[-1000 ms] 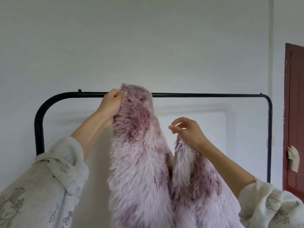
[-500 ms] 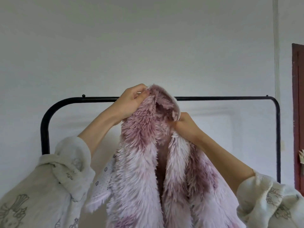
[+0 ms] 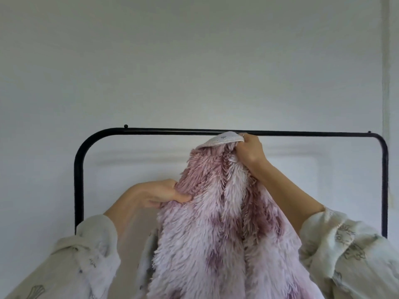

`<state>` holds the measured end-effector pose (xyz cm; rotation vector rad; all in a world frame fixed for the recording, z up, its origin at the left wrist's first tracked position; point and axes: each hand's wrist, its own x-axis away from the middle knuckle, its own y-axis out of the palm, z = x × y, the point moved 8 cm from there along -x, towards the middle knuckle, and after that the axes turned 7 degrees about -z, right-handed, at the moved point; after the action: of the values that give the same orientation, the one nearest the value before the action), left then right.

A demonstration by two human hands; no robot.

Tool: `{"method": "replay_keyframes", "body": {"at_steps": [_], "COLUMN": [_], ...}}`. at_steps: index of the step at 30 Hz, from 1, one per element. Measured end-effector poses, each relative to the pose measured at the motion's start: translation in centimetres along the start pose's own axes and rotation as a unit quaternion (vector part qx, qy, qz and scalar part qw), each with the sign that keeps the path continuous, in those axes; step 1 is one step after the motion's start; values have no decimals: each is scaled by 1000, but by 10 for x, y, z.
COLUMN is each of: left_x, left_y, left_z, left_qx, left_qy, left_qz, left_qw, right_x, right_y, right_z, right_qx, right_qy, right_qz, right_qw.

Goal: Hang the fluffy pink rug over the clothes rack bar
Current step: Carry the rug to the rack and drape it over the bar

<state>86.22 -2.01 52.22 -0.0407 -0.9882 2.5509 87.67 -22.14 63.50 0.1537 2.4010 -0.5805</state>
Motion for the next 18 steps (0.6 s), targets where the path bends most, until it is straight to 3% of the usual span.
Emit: {"method": "replay_keyframes", "body": {"at_steps": [3,6,8,11,14,16,18], "left_x": [0,12,23,31,30,24,12], "left_y": [-11,-42,-70,-86,-78,-62,-45], "left_z": [10,43,69,101,108,105,89], "left_qx": [-16,-10,-59,-108,-113,-104,-104], "left_qy": [42,127,153,158,177,193,150], "left_qz": [98,231,322,395,386,305,206], "left_qw": [994,965,932,898,898,927,962], "right_x": [-7,-15,-19,-25,-26,-27,-28], "right_y": [-9,-31,-47,-57,-49,-41,-36], "right_z": [-11,-18,-22,-22,-18,-10,0], "right_qx": [92,129,86,-82,-211,-241,-280], "right_qy": [-24,-22,-8,47,97,106,115], "right_qz": [-18,10,49,85,71,66,69], "right_qw": [995,991,995,992,970,963,951]}}
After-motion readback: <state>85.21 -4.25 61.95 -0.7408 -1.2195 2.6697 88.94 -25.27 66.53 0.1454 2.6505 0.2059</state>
